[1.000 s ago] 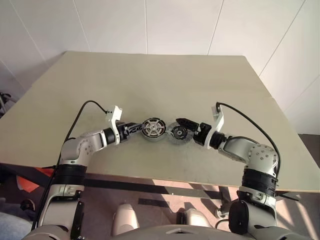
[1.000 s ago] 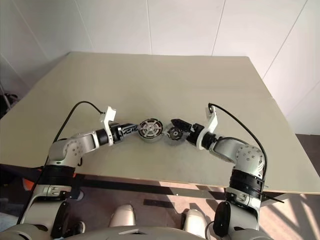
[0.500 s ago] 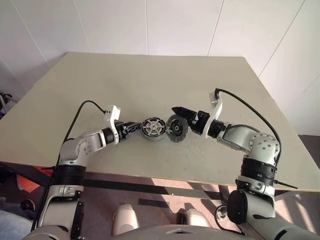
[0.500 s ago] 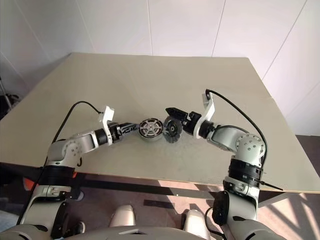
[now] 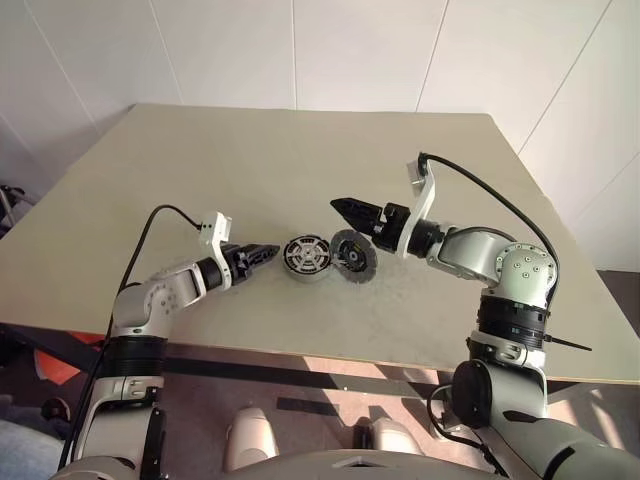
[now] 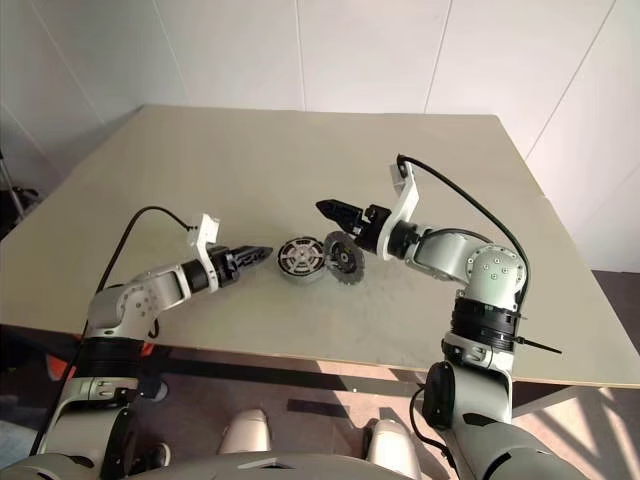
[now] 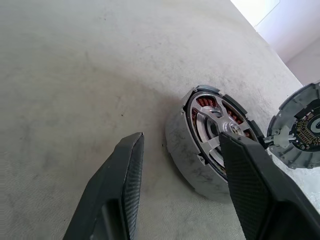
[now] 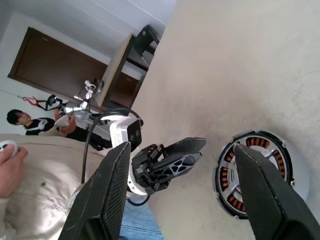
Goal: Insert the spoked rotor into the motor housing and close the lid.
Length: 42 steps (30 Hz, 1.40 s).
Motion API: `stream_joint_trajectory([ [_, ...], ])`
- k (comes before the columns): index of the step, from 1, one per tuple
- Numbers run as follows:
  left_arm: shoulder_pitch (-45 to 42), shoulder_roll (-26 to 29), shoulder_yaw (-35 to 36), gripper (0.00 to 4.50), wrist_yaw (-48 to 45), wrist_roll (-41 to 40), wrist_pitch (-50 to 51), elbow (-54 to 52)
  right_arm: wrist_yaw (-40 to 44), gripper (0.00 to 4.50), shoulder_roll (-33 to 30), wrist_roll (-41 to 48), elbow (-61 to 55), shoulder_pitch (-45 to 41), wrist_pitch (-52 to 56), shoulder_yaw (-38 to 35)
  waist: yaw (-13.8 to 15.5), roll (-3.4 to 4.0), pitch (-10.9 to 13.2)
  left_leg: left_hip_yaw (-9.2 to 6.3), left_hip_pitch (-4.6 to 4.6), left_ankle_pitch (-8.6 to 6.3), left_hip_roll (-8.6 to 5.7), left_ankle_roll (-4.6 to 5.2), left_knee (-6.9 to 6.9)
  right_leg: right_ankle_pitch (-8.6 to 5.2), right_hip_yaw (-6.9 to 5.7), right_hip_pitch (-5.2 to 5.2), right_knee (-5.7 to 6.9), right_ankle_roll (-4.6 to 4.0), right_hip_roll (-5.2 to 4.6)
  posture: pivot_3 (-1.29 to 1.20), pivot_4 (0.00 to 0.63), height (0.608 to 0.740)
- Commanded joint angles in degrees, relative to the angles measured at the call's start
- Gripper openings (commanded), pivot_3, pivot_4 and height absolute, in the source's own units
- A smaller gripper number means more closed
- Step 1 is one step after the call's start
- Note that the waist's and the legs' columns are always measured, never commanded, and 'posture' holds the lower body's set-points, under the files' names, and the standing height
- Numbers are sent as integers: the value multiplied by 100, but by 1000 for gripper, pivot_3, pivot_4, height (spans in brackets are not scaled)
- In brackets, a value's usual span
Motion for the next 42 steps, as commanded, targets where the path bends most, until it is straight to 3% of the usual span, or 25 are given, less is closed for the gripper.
stream_joint_trajectory([
  [1,-74,-10,120,2529,14,-85,-120,-185,-170,3657,-8,317,12,-218,-59,8,1,0,0,0,0,0,0,0,0,0,0,0,0,0,0,0,0,740],
  [7,-95,-38,128,2529,22,-68,-163,-137,-358,3657,73,374,17,-180,-150,142,3,-1,0,0,-2,0,0,0,0,1,0,0,0,-1,0,0,0,740],
  [13,-101,-86,49,2529,-28,-49,-193,-71,-547,3657,-259,471,-100,64,-20,101,35,-3,-2,0,-2,0,0,0,4,1,0,1,0,0,0,0,0,740],
  [20,-405,-207,-317,2529,-304,79,-226,290,-1171,3657,-849,1717,-936,1389,-125,114,165,-4,-2,0,-2,-1,-1,2,4,1,0,4,-1,1,-1,0,0,740],
  [30,-975,-201,-658,2529,-784,330,-399,1071,-1351,3657,-2115,3472,-2311,3434,-1277,784,241,-2,-5,1,4,-2,0,4,20,-21,5,9,-1,48,-2,0,0,740],
  [36,-1007,-249,-721,2529,-868,390,-385,1129,-1320,3657,-2170,3267,-2264,3935,-1861,1431,241,-3,-6,1,-12,-14,-1,23,46,-21,3,9,-4,51,-7,0,0,740],
  [42,-913,-145,-692,2529,-853,376,-278,972,-1208,3657,-2070,3004,-2003,3662,-2190,1888,222,-3,-6,-1,-28,-26,-1,42,82,-18,3,9,-4,58,-11,0,0,740],
])
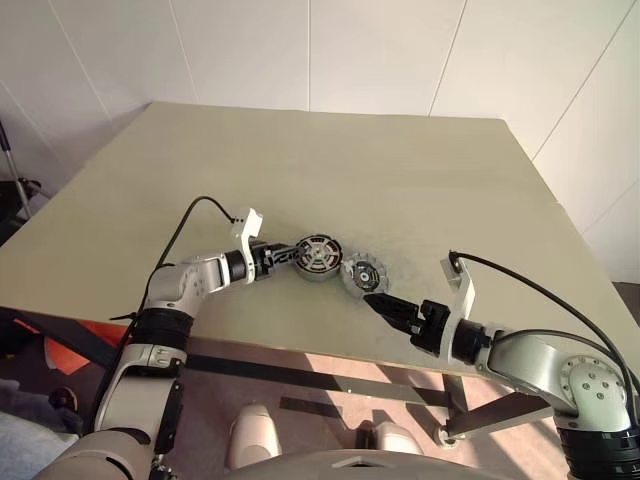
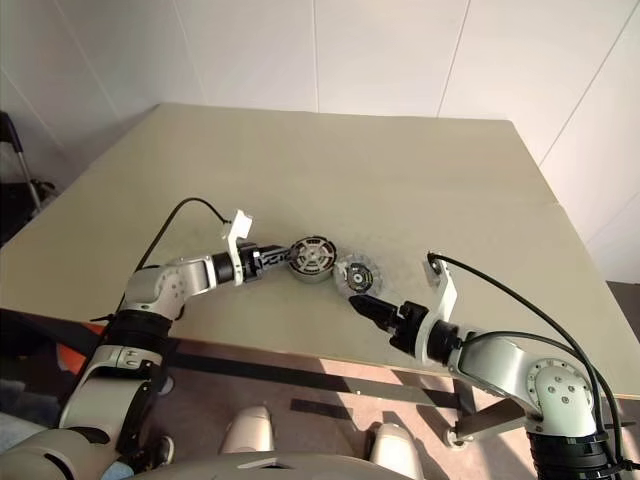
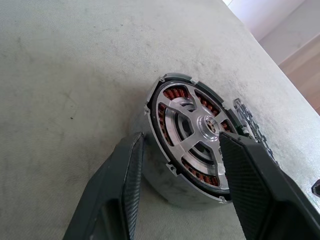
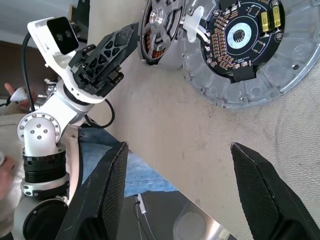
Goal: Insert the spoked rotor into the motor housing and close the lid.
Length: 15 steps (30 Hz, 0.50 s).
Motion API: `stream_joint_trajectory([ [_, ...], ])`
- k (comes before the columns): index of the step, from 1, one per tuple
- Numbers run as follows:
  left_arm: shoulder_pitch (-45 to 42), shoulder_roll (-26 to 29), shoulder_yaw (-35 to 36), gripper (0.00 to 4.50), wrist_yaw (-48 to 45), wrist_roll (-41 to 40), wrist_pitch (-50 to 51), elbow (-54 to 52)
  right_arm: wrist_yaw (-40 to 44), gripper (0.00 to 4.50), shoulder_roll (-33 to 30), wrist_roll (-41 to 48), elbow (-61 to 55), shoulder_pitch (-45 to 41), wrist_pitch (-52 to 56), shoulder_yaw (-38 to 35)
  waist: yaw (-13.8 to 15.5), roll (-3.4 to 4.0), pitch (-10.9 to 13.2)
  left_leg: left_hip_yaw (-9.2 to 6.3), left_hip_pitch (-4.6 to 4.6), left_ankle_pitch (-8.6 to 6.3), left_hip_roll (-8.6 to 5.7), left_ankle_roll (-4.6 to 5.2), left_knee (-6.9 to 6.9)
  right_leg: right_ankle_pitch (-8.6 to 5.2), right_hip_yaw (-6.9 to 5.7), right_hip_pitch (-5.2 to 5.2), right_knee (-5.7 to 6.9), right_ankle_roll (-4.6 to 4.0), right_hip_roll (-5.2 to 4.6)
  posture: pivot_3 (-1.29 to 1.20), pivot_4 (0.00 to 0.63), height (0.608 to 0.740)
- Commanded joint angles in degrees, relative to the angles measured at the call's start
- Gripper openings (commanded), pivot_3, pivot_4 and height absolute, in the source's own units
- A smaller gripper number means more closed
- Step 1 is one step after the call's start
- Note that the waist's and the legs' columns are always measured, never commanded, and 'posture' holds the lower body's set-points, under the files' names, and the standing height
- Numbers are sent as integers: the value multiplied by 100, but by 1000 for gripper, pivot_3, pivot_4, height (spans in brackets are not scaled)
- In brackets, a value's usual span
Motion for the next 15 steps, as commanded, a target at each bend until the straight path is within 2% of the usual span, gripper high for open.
stream_joint_trajectory([
  [1,-27,111,75,2529,-38,-19,38,-283,214,3657,87,-228,206,-311,-196,213,-15,0,0,0,-1,-3,0,5,3,1,0,0,0,1,0,0,0,740],
  [15,228,374,351,2529,141,-111,274,-762,774,3657,498,-1217,1111,-912,-119,427,-129,-5,-3,-4,-10,-4,0,6,9,3,-2,-2,4,1,-1,0,0,740],
])
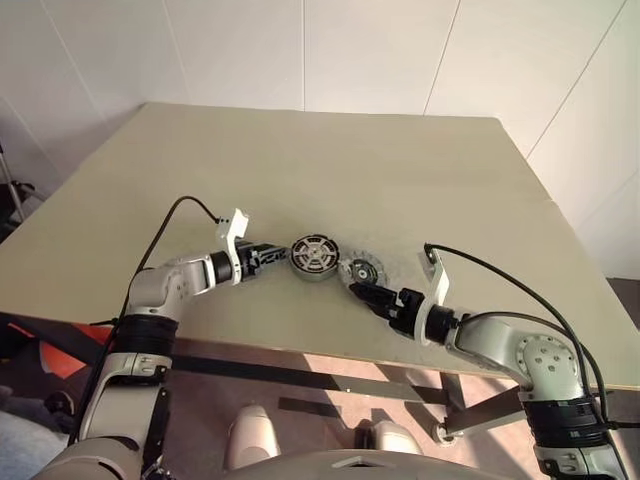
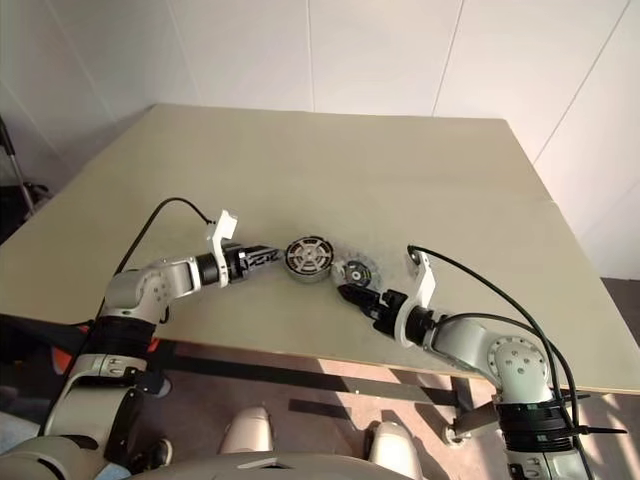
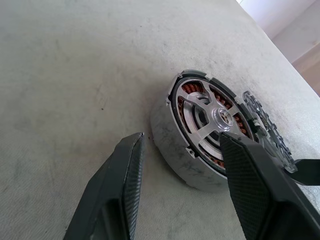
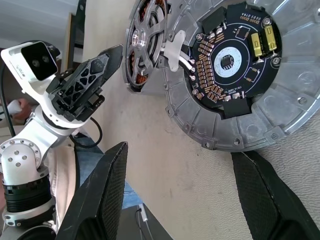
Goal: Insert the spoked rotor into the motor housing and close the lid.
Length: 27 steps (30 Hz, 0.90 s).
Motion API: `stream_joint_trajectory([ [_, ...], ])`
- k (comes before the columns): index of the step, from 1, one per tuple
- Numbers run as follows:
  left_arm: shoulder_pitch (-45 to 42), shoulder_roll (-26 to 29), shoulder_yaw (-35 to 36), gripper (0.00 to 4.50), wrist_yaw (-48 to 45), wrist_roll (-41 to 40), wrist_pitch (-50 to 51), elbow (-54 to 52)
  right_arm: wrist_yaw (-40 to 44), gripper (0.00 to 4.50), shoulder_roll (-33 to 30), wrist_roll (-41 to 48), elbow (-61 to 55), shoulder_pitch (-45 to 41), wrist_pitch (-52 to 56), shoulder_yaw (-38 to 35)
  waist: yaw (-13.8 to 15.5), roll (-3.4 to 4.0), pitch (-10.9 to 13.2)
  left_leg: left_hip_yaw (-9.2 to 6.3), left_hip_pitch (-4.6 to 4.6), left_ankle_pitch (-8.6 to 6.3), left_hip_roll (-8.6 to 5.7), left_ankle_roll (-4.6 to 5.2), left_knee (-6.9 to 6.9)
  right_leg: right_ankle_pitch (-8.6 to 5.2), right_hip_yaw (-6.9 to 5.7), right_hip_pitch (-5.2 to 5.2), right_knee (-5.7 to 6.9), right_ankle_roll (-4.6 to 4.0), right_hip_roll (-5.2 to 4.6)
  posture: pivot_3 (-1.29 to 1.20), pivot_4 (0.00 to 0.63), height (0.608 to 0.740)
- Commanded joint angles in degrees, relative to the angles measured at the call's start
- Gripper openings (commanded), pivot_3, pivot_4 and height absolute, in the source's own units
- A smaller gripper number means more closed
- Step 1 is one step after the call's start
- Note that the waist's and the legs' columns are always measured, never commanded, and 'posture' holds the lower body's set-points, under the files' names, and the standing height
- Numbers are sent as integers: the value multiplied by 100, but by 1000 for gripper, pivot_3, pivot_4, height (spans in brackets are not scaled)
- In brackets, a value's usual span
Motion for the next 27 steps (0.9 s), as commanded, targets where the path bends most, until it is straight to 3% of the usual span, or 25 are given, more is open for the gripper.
stream_joint_trajectory([
  [1,-34,67,135,2529,21,-82,9,-267,69,3657,89,-170,102,-214,-1,-38,-13,-2,-1,0,2,0,0,1,0,0,1,1,0,0,0,0,0,740],
  [15,-8,-102,98,2529,119,-42,-50,-249,313,3657,414,-570,48,-1550,-140,-305,-12,-2,-2,0,-1,6,2,-9,11,5,3,1,7,-1,0,0,0,740],
  [27,32,-152,174,2529,199,-52,-88,-263,709,3657,797,-1271,405,-2018,-18,-68,-16,-2,-1,0,-12,2,2,-4,3,25,-1,-5,3,-36,1,0,0,740],
])
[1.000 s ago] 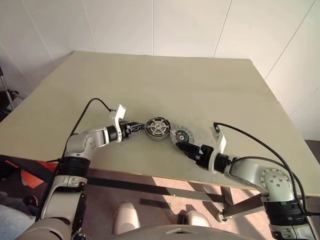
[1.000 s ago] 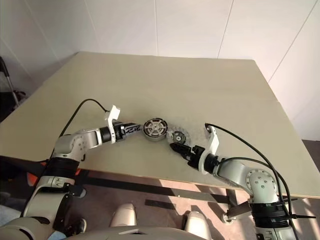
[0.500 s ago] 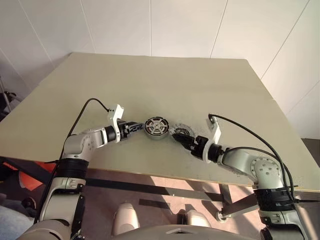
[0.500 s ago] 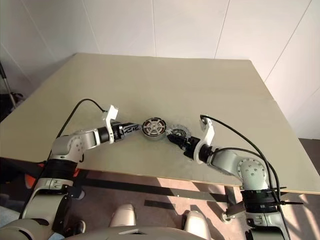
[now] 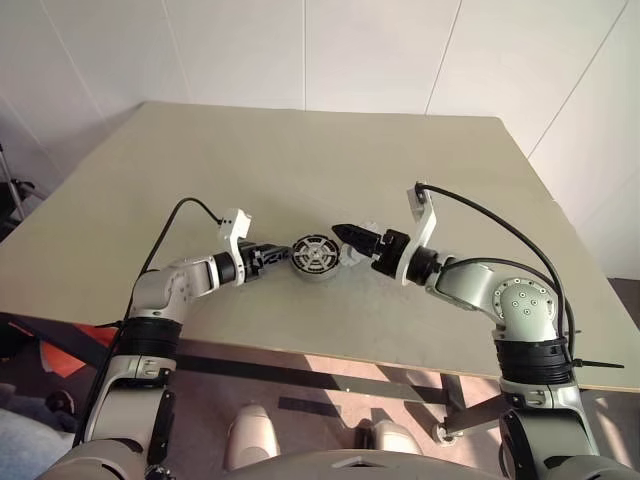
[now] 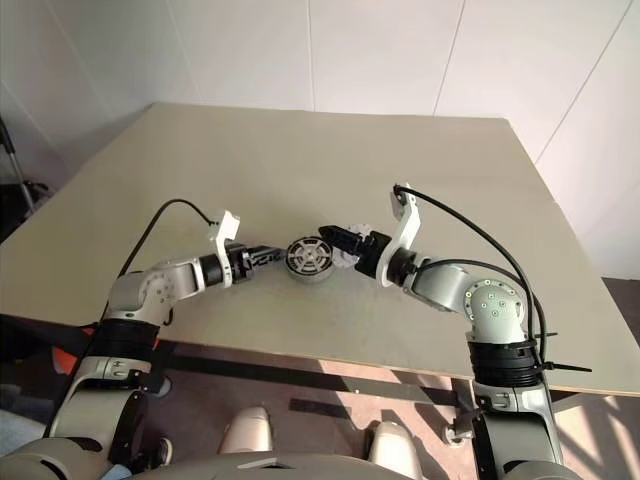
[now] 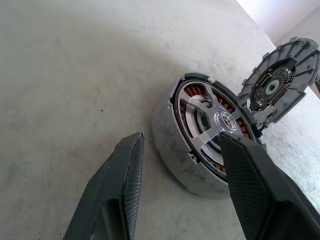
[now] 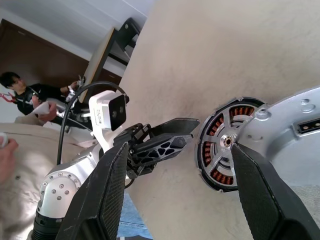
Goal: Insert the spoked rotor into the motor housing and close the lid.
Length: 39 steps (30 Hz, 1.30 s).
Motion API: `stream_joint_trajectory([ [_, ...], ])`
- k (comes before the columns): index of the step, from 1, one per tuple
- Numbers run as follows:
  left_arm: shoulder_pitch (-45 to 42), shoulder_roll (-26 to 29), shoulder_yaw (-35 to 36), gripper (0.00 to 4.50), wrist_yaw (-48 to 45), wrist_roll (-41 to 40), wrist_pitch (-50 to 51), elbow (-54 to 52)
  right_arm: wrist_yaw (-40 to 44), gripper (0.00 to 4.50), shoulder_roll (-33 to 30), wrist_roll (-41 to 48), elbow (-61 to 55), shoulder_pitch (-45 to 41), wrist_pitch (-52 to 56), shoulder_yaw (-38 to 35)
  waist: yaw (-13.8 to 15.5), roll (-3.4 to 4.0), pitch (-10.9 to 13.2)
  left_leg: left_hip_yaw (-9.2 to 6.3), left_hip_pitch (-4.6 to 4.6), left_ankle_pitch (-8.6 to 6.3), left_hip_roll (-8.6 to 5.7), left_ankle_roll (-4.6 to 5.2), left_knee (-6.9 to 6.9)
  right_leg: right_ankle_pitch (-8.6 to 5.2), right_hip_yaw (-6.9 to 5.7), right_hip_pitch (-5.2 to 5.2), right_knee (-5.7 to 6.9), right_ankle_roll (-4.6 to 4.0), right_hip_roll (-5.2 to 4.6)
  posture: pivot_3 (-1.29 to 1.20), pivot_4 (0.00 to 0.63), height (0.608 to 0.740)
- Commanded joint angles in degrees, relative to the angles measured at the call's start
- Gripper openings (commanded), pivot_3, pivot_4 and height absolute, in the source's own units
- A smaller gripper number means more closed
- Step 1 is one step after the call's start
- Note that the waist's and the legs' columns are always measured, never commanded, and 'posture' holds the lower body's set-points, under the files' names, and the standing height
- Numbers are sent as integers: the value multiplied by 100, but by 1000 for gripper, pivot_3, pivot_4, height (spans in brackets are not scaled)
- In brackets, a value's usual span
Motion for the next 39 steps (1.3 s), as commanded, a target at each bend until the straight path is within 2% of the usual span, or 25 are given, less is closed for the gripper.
stream_joint_trajectory([
  [1,-8,4,115,2529,35,-53,-110,-195,151,3657,214,-281,97,-233,3,57,-5,0,0,0,2,1,0,-2,0,-5,1,0,0,9,0,0,0,740],
  [4,16,20,154,2529,58,-67,-102,-237,258,3657,361,-531,191,-265,58,82,-1,0,0,0,4,3,0,-5,2,-15,2,1,3,25,0,0,0,740],
  [9,86,25,183,2529,96,-76,-102,-309,466,3657,448,-994,271,-318,154,91,10,0,0,0,3,3,0,-5,0,1,1,1,2,0,0,0,0,740],
  [17,126,-1,196,2529,119,-71,-126,-328,964,3657,262,-1541,-242,-385,225,91,8,0,0,0,3,3,0,-5,-1,2,2,1,1,-1,0,0,0,740],
  [22,85,-26,180,2529,98,-56,-158,-266,1766,3657,-107,-3241,-559,-364,-841,655,16,-1,0,0,3,3,0,-5,0,-4,2,2,1,9,0,0,0,740],
  [27,21,-4,182,2529,69,-49,-184,-201,2512,3657,-199,-4613,264,-411,-1750,1116,7,0,0,0,5,4,1,-6,-1,-9,2,2,2,15,1,0,0,740],
  [31,29,-6,194,2529,81,-52,-196,-206,2836,4472,5,-5096,831,-558,-2032,1150,3,0,0,0,4,3,1,-5,-1,4,2,1,1,-6,1,0,0,740],
  [39,109,-9,239,2529,146,-81,-181,-314,3019,4472,351,-5728,1230,-763,-2261,1005,-7,0,0,0,4,1,1,-2,-1,6,2,1,2,-11,2,0,0,740],
])
